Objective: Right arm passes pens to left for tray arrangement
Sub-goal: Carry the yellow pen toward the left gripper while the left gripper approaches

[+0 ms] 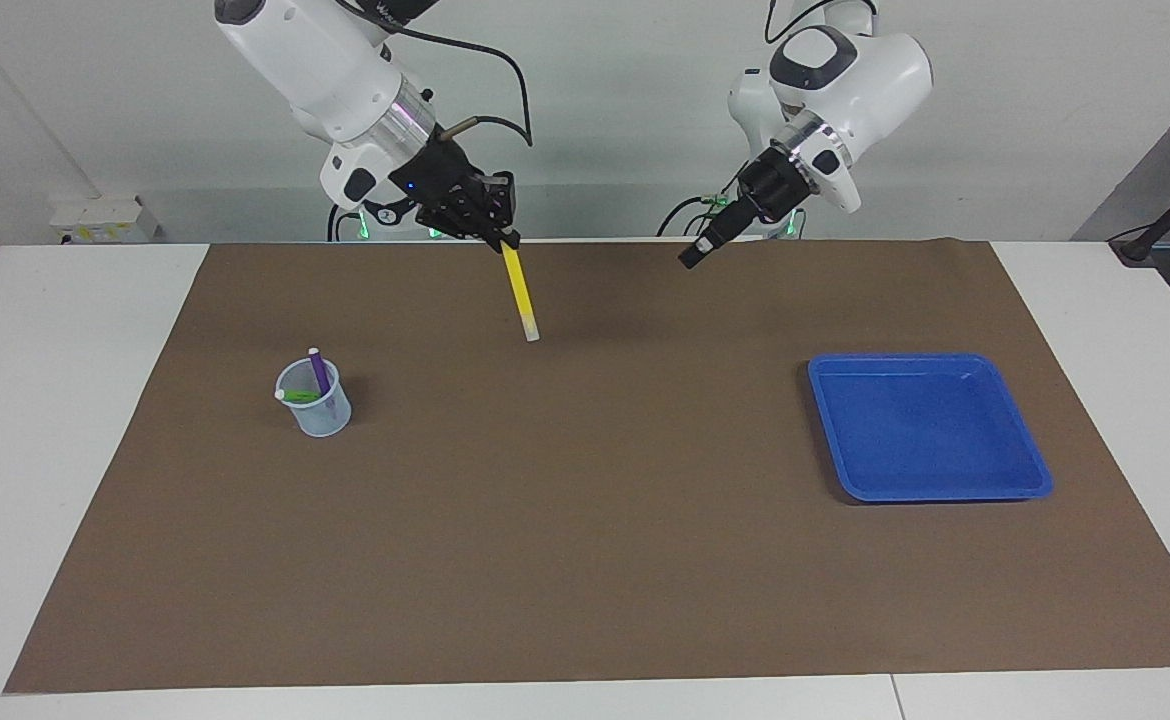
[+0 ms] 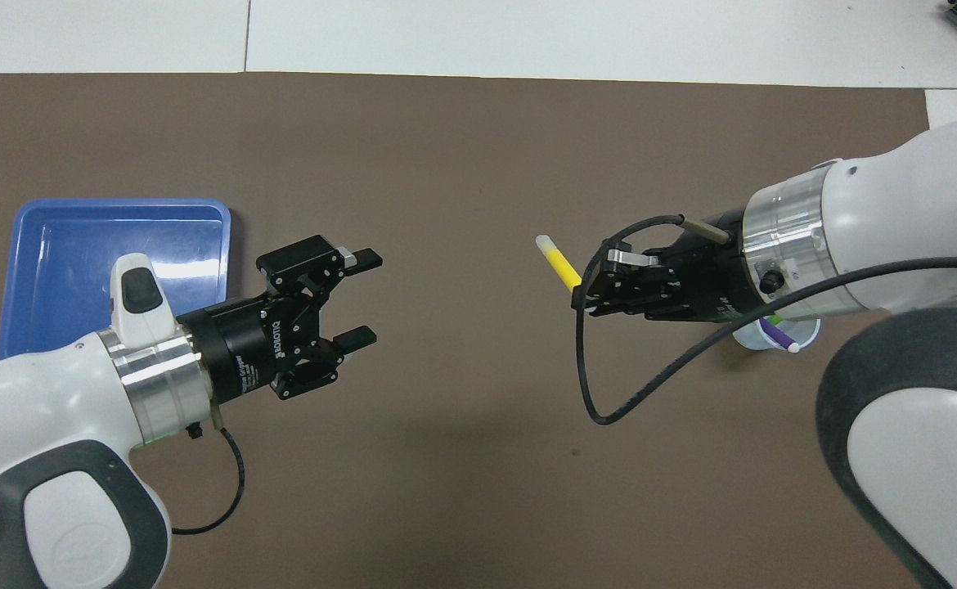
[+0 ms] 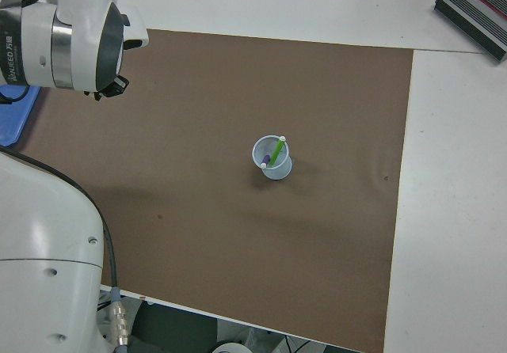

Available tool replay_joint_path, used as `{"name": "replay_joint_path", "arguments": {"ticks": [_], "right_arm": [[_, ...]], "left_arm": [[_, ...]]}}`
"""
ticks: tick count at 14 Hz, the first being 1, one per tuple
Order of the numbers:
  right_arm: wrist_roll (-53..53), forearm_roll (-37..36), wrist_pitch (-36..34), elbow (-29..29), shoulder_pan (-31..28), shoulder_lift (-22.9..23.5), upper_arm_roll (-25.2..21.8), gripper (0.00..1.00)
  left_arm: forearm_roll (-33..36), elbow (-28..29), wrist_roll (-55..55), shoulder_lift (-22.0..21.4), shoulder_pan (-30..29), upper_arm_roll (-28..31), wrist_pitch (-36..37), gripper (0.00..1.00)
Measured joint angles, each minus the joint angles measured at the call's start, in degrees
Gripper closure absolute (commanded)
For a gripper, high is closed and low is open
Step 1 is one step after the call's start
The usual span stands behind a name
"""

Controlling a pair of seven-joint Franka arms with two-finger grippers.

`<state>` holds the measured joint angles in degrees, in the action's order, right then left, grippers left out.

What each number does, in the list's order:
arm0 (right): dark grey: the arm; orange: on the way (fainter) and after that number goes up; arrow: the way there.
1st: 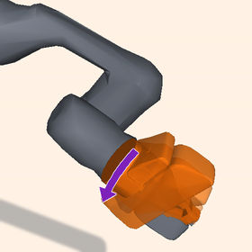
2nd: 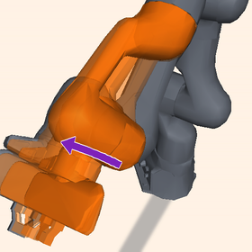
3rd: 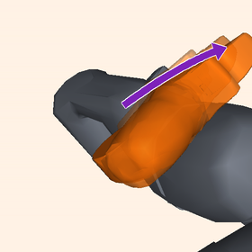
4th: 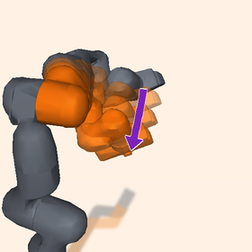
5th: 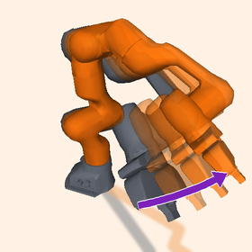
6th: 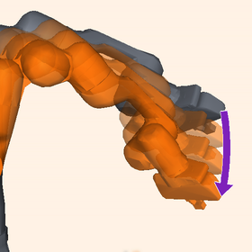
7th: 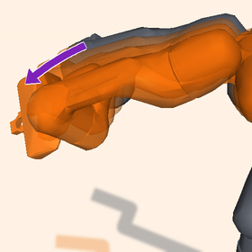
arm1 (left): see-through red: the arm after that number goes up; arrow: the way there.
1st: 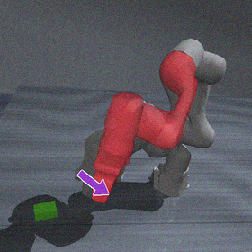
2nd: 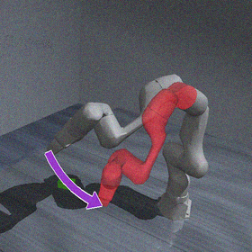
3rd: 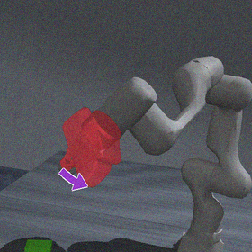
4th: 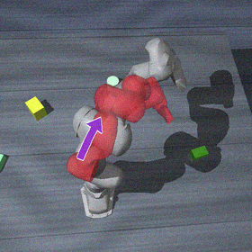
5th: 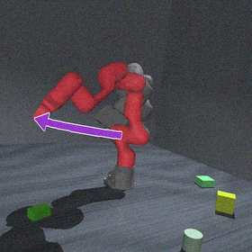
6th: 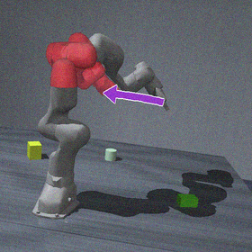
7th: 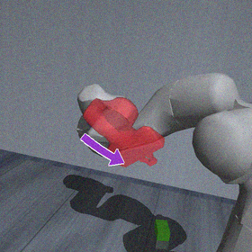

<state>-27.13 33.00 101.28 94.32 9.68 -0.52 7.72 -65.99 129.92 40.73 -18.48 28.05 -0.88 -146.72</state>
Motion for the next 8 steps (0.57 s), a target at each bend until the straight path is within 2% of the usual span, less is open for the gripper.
{"name": "replay_joint_path", "arguments": {"ticks": [4, 6, 8], "right_arm": [[-7.67, 1.55, 14.88, 4.35, 7.31, -0.21, 0.06, 1.0], [-10.5, 1.57, 18.5, 6.11, 10.0, -0.29, 0.09, 1.0], [-11.67, 1.78, 19.01, 6.49, 10.57, -0.46, 0.06, 1.0]], "left_arm": [[-11.38, 0.82, 1.68, 0.1, 10.06, -0.1, -16.98, 0.0], [-14.12, 0.9, 1.83, 0.33, 12.14, -0.08, -20.2, 0.0], [-14.69, 0.9, 1.95, 0.44, 12.29, -0.06, -20.39, 0.01]]}}
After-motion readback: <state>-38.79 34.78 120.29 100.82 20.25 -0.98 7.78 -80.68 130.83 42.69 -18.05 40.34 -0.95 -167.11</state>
